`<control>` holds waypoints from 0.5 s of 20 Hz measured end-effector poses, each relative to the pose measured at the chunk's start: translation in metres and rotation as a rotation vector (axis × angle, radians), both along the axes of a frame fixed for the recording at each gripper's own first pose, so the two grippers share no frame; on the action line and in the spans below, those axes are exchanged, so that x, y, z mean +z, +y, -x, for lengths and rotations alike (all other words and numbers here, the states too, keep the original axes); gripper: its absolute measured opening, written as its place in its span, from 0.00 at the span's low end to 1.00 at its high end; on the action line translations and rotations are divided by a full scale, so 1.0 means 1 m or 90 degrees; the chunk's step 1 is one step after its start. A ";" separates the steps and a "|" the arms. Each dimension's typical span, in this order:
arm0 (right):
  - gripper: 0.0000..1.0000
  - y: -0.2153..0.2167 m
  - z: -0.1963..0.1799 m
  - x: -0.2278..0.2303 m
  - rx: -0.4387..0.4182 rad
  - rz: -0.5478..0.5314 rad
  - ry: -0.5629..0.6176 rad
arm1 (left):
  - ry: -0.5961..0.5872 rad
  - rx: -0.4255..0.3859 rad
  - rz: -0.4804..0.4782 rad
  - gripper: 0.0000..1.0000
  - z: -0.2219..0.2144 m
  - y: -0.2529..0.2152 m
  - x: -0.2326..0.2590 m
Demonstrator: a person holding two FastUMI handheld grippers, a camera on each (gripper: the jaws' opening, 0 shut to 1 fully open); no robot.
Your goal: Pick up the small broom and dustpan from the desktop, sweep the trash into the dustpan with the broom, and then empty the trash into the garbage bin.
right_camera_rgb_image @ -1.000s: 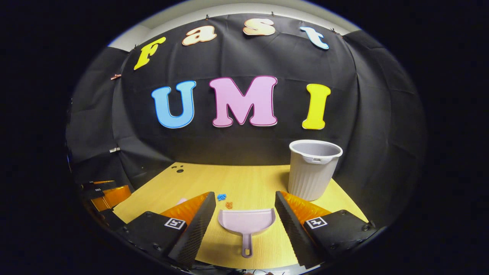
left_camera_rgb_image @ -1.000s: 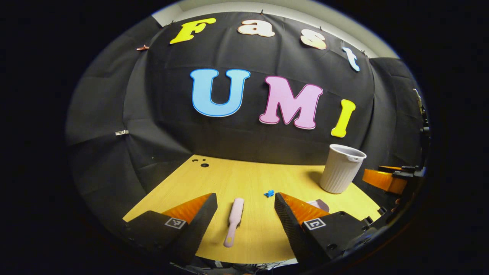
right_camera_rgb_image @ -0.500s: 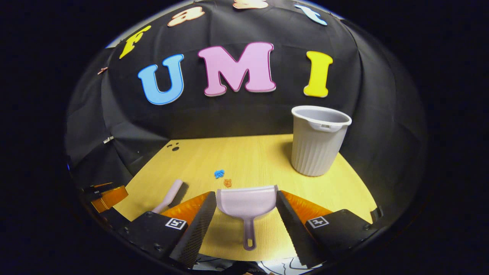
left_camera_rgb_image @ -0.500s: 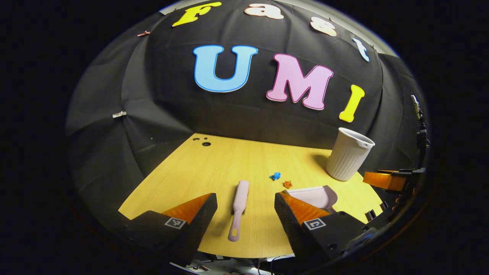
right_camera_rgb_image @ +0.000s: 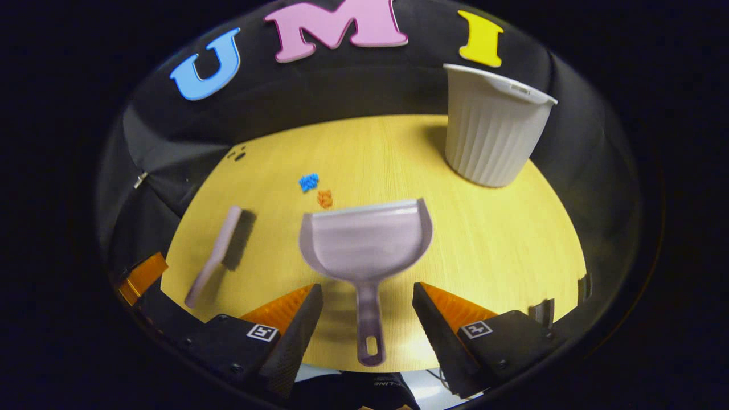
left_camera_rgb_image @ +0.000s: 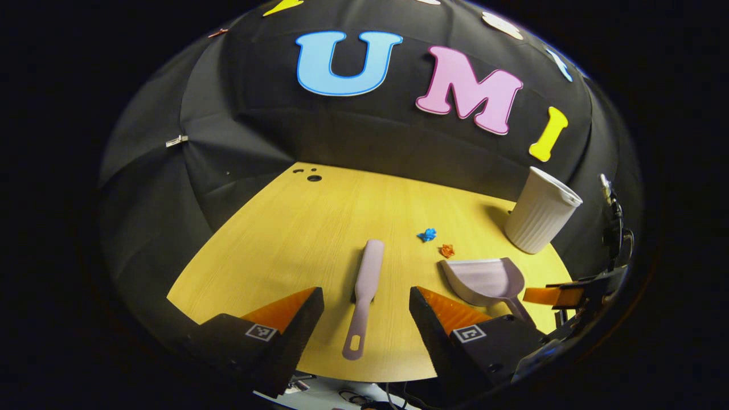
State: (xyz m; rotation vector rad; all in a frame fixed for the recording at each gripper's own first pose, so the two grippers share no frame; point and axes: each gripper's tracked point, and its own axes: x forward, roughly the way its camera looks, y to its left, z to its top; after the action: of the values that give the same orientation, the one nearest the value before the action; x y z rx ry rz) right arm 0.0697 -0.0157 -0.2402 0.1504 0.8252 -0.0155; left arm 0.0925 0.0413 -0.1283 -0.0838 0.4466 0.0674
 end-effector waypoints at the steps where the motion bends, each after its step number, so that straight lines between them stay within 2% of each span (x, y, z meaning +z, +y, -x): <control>1: 1.00 0.001 -0.001 -0.011 -0.001 -0.005 0.023 | 0.017 0.006 0.009 0.96 -0.002 0.001 -0.006; 5: 0.99 -0.001 -0.010 -0.046 -0.007 -0.010 0.086 | 0.077 0.027 0.027 0.96 -0.016 0.006 -0.034; 10: 1.00 -0.004 -0.029 -0.067 -0.013 -0.010 0.134 | 0.138 0.016 -0.020 0.96 -0.038 0.010 -0.055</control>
State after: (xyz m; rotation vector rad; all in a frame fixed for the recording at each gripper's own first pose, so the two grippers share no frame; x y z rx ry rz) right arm 0.0988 -0.0197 -0.3075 0.1744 1.0333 -0.0438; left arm 0.1310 0.0518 -0.1835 -0.0518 0.6609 0.1081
